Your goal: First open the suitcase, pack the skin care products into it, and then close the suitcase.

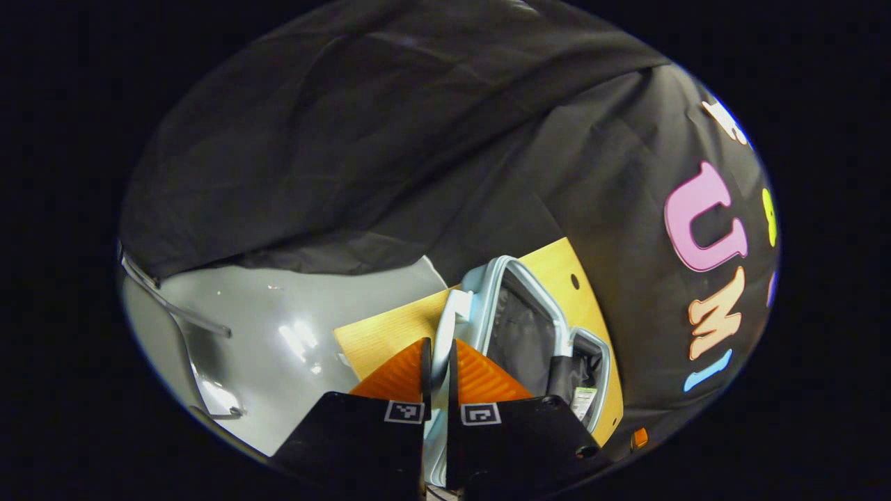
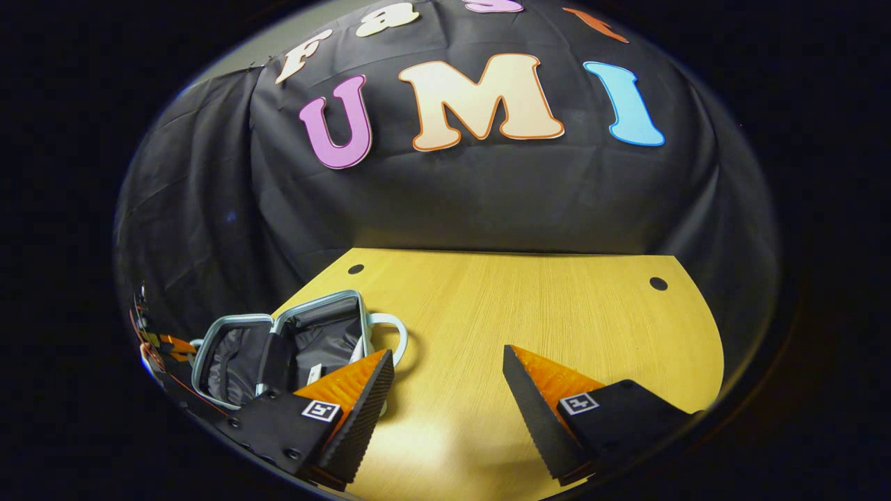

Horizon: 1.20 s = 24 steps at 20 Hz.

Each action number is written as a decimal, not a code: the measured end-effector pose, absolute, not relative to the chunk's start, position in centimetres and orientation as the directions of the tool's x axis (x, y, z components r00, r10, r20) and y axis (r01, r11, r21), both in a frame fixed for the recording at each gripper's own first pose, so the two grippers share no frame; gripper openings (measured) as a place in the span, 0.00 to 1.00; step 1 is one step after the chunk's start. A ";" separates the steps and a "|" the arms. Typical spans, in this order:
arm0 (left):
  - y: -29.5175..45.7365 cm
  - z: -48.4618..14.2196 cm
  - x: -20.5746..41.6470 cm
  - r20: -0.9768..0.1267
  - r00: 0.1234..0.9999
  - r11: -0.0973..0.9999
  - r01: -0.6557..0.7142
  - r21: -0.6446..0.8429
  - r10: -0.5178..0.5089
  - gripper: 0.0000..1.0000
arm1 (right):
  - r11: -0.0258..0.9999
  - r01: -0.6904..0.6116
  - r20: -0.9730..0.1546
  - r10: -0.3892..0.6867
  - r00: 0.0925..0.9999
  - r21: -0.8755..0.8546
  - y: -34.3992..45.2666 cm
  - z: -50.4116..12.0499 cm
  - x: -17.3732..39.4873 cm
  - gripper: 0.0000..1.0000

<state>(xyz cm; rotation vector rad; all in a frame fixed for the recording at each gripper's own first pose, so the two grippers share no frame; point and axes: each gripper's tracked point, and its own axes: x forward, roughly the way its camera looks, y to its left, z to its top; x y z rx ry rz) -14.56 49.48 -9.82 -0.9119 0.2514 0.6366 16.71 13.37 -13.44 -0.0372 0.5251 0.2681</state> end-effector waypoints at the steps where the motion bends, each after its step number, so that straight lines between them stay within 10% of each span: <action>1: 48.8 -7.9 -14.4 -0.438 0.802 0.462 -0.594 -0.659 0.406 0.05 | 0.964 -0.262 -0.498 0.245 0.832 0.038 13.5 -13.4 16.7 0.98; 15: 32.7 9.6 -3.3 -0.271 0.933 0.811 -0.343 -0.474 0.236 0.05 | 0.964 -0.235 -0.424 0.266 0.866 0.125 9.7 -10.9 15.5 0.98; 24: 21.9 9.5 7.0 -0.296 0.955 0.864 -0.151 -0.480 0.002 0.05 | 0.977 -0.176 -0.406 0.210 0.889 0.121 4.2 -9.1 14.2 0.98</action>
